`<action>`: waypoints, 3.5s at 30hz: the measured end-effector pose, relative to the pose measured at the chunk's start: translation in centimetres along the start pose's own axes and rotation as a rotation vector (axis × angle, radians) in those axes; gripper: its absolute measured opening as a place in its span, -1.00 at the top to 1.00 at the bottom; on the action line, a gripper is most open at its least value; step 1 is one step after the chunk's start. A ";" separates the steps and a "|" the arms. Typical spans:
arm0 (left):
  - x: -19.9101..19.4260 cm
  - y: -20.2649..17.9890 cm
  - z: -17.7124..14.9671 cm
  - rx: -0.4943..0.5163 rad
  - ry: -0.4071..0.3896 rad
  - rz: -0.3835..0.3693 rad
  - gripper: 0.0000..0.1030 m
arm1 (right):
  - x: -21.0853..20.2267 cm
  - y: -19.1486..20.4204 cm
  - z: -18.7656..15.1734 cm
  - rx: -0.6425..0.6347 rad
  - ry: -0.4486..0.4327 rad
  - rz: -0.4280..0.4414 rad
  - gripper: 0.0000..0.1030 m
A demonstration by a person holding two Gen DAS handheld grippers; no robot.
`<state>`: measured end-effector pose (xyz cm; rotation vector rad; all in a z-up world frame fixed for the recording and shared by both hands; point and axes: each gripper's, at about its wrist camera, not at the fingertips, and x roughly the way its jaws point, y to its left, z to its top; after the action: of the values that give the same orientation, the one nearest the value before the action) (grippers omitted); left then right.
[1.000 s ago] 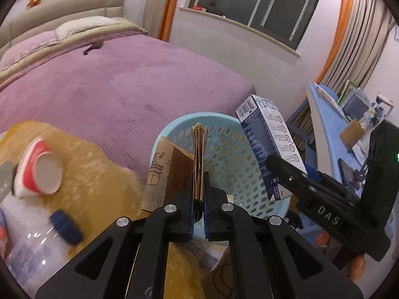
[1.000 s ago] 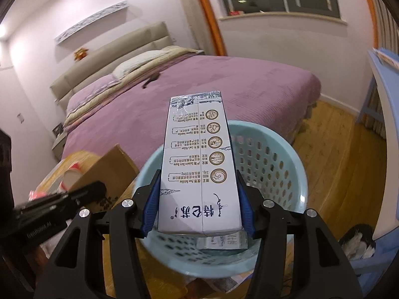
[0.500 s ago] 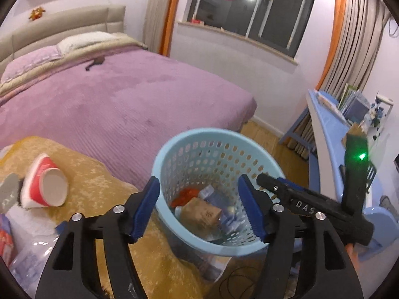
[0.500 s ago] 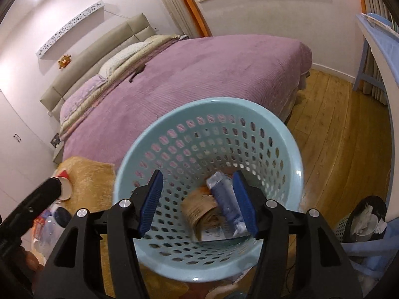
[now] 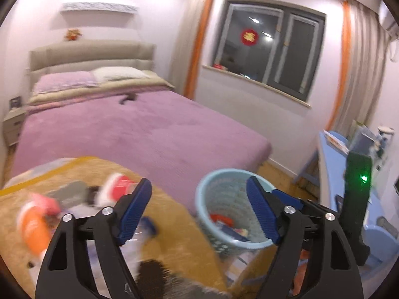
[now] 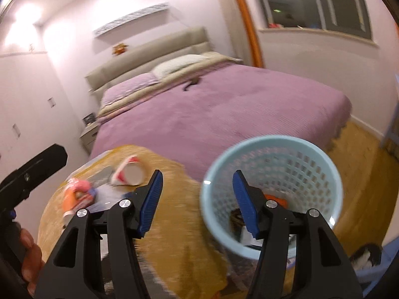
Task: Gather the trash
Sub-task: 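Grasp the orange paper cup with the left tool while the right tool approaches the clear bottle, then grasp the white polka-dot bag with the right tool, then carry the cup and bag over the wastebasket and open both tools to drop them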
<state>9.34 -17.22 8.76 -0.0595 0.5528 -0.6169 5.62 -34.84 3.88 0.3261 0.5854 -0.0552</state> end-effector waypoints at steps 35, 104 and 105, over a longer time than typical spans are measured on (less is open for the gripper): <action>-0.3 23.8 -8.5 -0.539 0.191 0.384 -0.64 | 7.8 15.2 -8.3 -0.313 0.051 0.210 -0.12; -11.9 16.4 -10.9 -0.225 -0.012 0.445 -0.20 | 1.8 20.5 -11.7 -0.472 0.202 0.318 0.86; -11.8 15.9 -10.5 -0.218 -0.017 0.433 -0.20 | 1.5 20.1 -11.1 -0.460 0.187 0.309 0.86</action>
<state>4.49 3.56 2.04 -0.1458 0.5928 -0.1334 3.87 -12.22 0.14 -0.0299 0.7073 0.4065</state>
